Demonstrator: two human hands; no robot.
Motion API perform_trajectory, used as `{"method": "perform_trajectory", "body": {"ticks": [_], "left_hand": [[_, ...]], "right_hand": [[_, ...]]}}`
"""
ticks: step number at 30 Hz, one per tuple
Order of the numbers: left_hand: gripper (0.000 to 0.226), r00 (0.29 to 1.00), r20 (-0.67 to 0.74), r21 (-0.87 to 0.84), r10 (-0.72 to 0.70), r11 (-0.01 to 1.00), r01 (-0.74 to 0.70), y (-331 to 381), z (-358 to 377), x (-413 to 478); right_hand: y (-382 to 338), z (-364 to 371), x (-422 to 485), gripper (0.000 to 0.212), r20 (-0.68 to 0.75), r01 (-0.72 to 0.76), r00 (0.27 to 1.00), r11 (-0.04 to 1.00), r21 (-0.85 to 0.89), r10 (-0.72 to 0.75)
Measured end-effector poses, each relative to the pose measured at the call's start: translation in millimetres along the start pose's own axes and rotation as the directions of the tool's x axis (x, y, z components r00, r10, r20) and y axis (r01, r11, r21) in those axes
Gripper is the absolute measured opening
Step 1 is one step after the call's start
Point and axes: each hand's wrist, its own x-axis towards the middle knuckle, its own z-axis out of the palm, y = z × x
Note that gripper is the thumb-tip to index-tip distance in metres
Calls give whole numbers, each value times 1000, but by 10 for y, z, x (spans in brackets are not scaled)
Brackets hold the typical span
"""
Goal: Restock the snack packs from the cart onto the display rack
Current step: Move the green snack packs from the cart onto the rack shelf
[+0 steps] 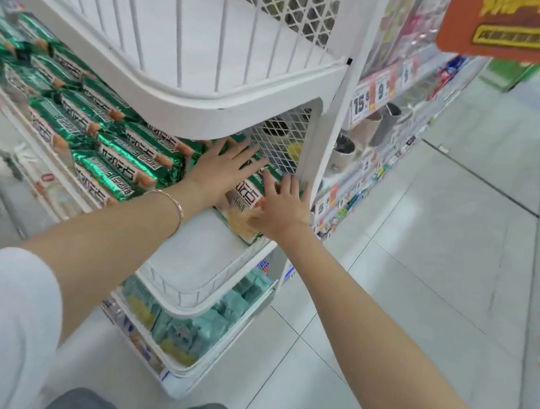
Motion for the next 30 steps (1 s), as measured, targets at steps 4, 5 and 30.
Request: {"method": "perform_trajectory", "body": {"ticks": [4, 5, 30], "left_hand": [[127, 998, -6, -50, -55, 997, 55, 30, 67, -9], [125, 999, -7, -62, -43, 997, 42, 12, 83, -16], [89, 984, -156, -239, -84, 970, 45, -511, -133, -660]], "right_hand": [[-20, 57, 37, 95, -72, -9, 997, 1000, 3, 9], [-11, 58, 31, 96, -63, -1, 998, 1000, 20, 3], [-75, -1, -604, 78, -161, 162, 977, 977, 136, -140]]}}
